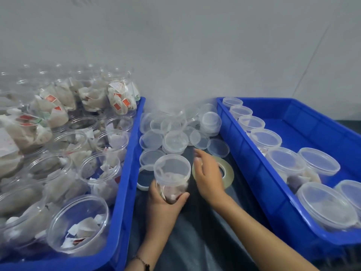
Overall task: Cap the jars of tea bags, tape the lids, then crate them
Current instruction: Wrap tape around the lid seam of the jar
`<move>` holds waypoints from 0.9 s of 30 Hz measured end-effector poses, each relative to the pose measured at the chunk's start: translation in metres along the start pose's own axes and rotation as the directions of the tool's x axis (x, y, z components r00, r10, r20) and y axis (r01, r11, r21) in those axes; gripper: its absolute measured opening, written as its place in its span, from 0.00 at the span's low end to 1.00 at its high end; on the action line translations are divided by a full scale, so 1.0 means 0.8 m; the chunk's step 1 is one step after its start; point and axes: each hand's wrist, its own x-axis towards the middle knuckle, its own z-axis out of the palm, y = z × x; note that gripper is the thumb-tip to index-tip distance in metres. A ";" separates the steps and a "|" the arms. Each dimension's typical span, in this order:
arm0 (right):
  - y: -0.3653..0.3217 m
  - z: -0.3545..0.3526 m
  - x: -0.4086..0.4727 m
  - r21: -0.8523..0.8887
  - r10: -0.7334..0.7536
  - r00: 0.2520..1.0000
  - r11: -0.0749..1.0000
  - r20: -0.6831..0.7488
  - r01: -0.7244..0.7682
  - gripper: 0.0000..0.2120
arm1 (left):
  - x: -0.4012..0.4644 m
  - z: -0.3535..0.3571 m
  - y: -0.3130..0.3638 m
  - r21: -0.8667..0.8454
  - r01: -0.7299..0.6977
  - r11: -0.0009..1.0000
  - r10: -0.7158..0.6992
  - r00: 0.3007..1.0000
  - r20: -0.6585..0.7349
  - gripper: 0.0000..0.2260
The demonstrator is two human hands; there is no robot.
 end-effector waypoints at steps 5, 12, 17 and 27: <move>0.095 -0.017 -0.020 -0.656 0.106 0.939 0.741 0.328 0.146 0.31 | -0.003 -0.002 0.005 0.040 -0.005 0.999 0.005 1.000 -0.003 0.38; 0.079 -0.027 -0.053 -0.562 -0.190 0.979 0.803 0.075 0.199 0.13 | -0.002 0.002 0.004 0.061 -0.038 0.997 0.041 0.998 -0.046 0.43; 0.072 -0.034 -0.090 -0.565 -0.340 0.940 0.779 -0.018 0.271 0.14 | -0.015 -0.007 0.006 0.320 -0.404 0.857 0.489 0.832 -0.261 0.45; 0.064 -0.044 -0.101 -0.468 -0.281 0.960 0.851 -0.020 0.239 0.13 | -0.055 0.034 0.009 0.002 -0.201 0.980 0.194 0.948 0.252 0.17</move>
